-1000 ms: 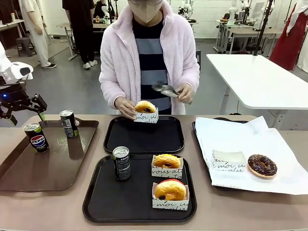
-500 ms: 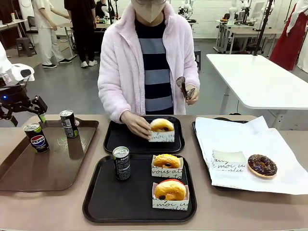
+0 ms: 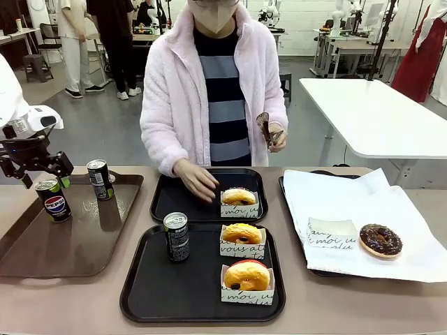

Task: Set up donuts and drinks on trays.
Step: Pick up one Pepsi coke from the Handle tray and place it on the Flat Tray without a Pepsi coke.

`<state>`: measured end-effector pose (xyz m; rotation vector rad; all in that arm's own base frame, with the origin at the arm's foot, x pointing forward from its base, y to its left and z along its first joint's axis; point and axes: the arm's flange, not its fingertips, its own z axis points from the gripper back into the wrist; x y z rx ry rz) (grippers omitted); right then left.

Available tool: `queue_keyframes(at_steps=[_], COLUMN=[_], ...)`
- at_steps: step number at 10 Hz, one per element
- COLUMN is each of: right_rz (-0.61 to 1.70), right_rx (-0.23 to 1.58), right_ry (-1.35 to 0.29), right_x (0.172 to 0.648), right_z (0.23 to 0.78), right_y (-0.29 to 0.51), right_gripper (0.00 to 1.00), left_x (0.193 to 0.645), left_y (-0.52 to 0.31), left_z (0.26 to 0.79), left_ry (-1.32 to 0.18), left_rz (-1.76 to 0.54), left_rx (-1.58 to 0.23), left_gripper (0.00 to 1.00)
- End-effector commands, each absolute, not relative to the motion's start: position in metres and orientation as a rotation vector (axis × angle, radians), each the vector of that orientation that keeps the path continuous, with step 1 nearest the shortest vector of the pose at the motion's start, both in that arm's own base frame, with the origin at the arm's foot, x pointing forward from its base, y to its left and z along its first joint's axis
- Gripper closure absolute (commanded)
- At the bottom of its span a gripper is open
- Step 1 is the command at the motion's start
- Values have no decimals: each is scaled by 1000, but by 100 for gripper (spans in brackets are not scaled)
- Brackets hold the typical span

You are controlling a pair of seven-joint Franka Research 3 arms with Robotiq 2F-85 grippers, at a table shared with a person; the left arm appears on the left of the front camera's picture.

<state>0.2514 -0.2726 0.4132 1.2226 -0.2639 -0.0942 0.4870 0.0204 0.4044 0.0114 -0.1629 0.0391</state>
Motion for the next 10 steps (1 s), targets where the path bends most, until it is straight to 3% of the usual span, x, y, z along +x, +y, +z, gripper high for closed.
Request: queue_keyframes(at_steps=[1, 10], right_rz=[-84, -84], right_rx=[1235, 1235], right_ry=[-277, -277], right_x=[252, 252], right_z=[413, 413], right_y=[-273, -273], right_gripper=[0, 0], left_x=[496, 497], left_y=[23, 23], left_z=[401, 387], left_ry=[-167, -96], left_rz=[40, 75], left_rx=[27, 7], left_gripper=[0, 0])
